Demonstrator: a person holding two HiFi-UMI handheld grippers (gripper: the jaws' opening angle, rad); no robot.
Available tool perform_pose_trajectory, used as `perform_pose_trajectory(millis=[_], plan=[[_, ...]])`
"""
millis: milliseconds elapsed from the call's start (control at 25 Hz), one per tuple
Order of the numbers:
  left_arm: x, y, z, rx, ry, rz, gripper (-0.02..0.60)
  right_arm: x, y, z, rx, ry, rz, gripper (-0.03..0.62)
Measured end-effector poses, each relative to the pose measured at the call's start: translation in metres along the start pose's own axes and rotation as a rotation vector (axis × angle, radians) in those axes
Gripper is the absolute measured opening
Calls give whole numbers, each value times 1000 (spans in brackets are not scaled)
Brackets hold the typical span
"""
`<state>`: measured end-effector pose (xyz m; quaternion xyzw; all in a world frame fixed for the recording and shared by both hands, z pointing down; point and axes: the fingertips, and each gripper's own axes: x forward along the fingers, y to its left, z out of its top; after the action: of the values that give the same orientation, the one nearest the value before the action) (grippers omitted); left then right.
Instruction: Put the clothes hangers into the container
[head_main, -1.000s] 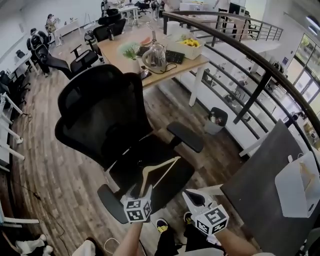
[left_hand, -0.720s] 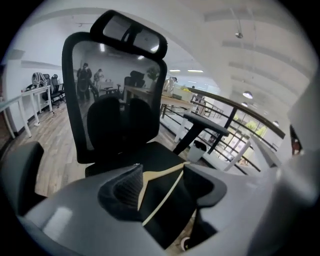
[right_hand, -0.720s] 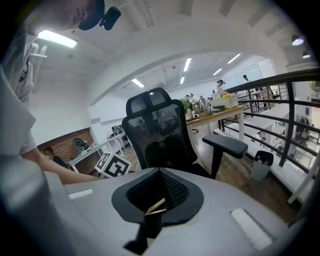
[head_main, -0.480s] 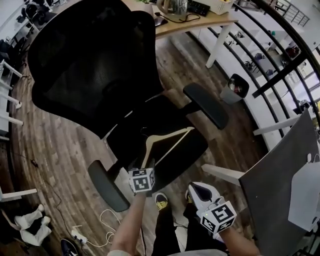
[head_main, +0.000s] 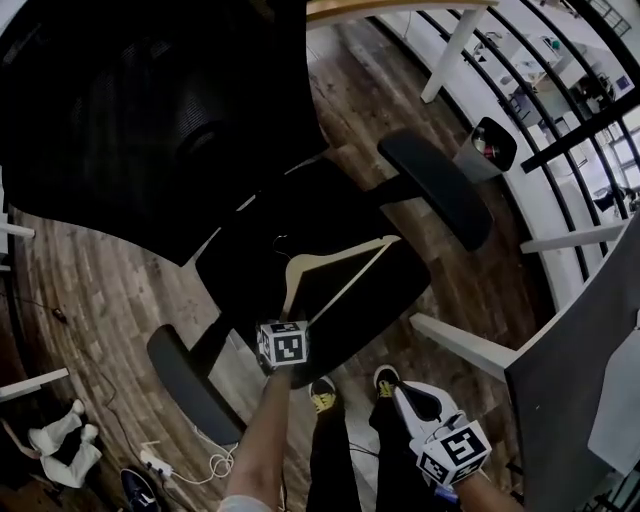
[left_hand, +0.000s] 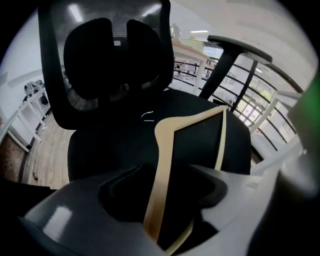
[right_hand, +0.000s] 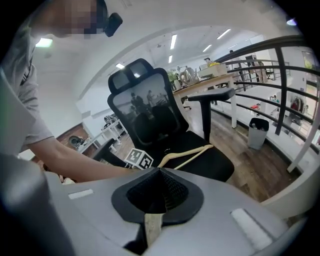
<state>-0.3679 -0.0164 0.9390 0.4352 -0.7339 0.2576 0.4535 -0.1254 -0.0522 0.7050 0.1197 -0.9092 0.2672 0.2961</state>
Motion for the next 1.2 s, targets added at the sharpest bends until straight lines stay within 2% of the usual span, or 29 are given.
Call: perform_pose_trajectory(millis=[240, 440, 560, 600, 640, 680, 880, 1040, 1200], plan=[[23, 3, -6, 22, 28, -7, 252, 7, -8, -16, 28, 20, 2, 0], [27, 0, -5, 64, 83, 40, 240, 6, -3, -21, 40, 24, 8, -2], [26, -4, -3, 87, 100, 20, 180, 2, 0, -25, 45, 26, 12, -2], [25, -5, -2, 91, 100, 12, 141, 1, 2, -26, 43, 26, 13, 0], [23, -5, -2, 96, 98, 7, 99, -1, 3, -27, 39, 26, 13, -2], [22, -5, -1, 93, 95, 4, 89, -2, 3, -27, 35, 25, 12, -2], [0, -8, 4, 25, 44, 6, 89, -16, 9, -19, 24, 2, -1, -2], [-31, -17, -2, 69, 26, 18, 87, -28, 21, -15, 11, -15, 5, -1], [-59, -30, 2, 126, -24, -3, 87, -42, 31, -4, -30, -62, 2, -2]])
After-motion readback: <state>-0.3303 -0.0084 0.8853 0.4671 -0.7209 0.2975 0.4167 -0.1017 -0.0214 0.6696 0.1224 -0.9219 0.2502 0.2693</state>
